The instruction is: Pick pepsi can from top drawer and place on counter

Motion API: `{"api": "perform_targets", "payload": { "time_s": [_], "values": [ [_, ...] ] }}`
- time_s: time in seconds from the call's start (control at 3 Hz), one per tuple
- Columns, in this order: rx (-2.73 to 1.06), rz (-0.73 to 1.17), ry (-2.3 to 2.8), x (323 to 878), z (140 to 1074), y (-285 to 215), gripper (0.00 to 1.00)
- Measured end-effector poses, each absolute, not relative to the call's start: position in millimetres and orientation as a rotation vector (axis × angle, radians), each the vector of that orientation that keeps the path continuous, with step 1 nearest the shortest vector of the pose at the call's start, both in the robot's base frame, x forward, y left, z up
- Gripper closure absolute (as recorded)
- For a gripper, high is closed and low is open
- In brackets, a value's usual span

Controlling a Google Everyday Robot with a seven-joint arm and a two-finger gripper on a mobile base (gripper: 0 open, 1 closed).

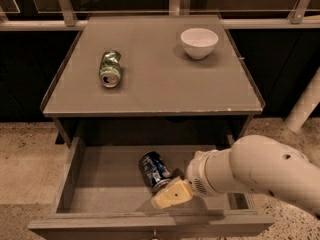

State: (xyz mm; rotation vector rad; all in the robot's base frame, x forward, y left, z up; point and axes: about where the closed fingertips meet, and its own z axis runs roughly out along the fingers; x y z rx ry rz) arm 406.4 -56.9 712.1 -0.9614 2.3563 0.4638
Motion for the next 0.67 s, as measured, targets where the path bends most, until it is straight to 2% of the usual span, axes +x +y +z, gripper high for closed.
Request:
{"api": "perform_targets", "payload": {
  "time_s": [0.67],
  "values": [
    [-0.902,0.479,2.357,421.2,697.4,-48.4,0.00]
  ]
}}
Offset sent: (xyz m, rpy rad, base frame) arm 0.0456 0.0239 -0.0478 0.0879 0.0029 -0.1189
